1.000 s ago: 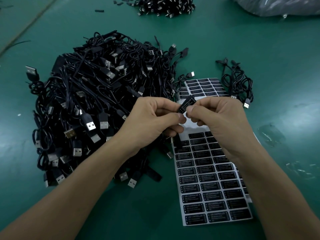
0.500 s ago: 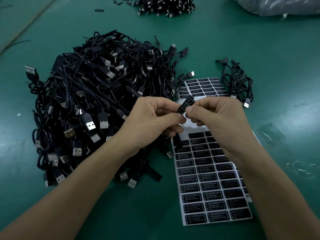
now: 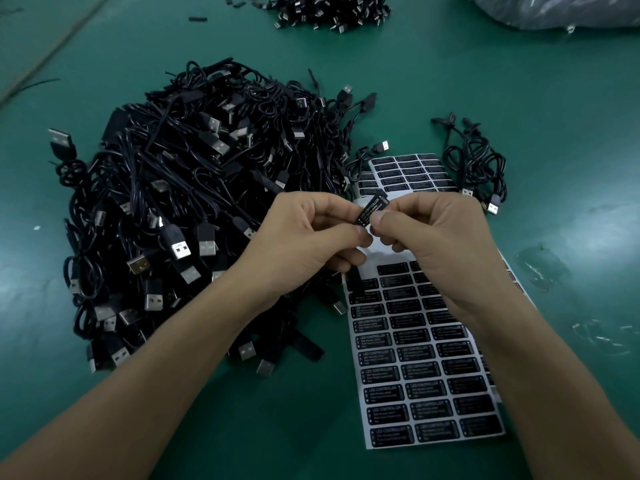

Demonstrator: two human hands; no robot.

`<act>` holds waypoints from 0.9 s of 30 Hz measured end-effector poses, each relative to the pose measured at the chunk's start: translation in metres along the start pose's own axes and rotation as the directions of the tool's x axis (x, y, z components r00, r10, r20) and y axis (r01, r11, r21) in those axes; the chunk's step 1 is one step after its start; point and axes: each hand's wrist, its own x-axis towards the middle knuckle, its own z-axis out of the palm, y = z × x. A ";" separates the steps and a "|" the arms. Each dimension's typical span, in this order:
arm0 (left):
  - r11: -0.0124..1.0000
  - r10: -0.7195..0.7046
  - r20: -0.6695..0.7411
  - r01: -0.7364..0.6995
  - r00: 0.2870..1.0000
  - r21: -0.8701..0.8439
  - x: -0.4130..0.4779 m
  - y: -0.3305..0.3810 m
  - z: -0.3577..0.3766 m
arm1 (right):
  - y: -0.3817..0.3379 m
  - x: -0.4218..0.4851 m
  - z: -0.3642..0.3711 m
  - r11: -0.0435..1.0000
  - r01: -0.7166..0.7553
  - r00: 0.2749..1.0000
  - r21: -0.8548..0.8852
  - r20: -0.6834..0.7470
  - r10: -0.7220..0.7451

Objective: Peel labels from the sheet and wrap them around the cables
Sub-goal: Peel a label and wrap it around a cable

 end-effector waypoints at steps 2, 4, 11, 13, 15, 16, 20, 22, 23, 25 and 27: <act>1.000 -0.003 -0.001 0.003 1.000 -0.005 0.000 0.000 0.000 | 0.000 0.000 0.000 1.000 0.000 1.000 0.003 -0.002 0.000; 1.000 -0.004 -0.007 0.004 1.000 -0.008 0.000 0.000 0.000 | 0.000 0.000 0.001 1.000 0.000 1.000 0.012 -0.001 0.000; 0.999 -0.028 -0.017 0.028 0.999 -0.021 0.000 0.001 0.001 | 0.000 0.000 0.002 1.000 0.003 1.000 0.024 0.000 -0.003; 0.999 -0.034 -0.018 0.034 0.999 -0.024 0.000 0.002 0.001 | 0.000 0.000 0.002 1.000 0.004 1.000 0.024 -0.002 -0.004; 0.999 -0.033 -0.020 0.032 0.999 -0.017 0.000 0.002 0.001 | 0.000 0.000 0.002 1.000 0.004 1.000 0.020 -0.001 -0.004; 0.999 -0.031 -0.021 0.031 0.999 -0.014 0.000 0.002 0.002 | 0.000 0.000 0.002 1.000 0.004 1.000 0.017 0.000 -0.004; 0.999 -0.031 -0.022 0.030 0.999 -0.011 0.000 0.003 0.002 | 0.001 0.000 0.002 1.000 0.003 1.000 0.017 -0.009 -0.003; 1.000 -0.030 -0.022 0.030 0.999 -0.009 0.000 0.003 0.002 | 0.001 0.000 0.001 1.000 0.003 1.000 0.019 -0.010 -0.003; 1.000 -0.029 -0.024 0.029 0.999 -0.011 0.000 0.003 0.002 | 0.001 0.000 0.001 1.000 0.003 1.000 0.019 -0.008 -0.003; 0.999 -0.028 -0.026 0.028 0.999 -0.016 -0.001 0.003 0.003 | 0.001 0.000 0.001 1.000 0.004 1.000 0.018 -0.006 -0.004; 0.999 -0.029 -0.025 0.029 0.999 -0.017 -0.001 0.003 0.003 | 0.002 0.001 0.001 1.000 0.002 1.000 0.016 -0.008 -0.002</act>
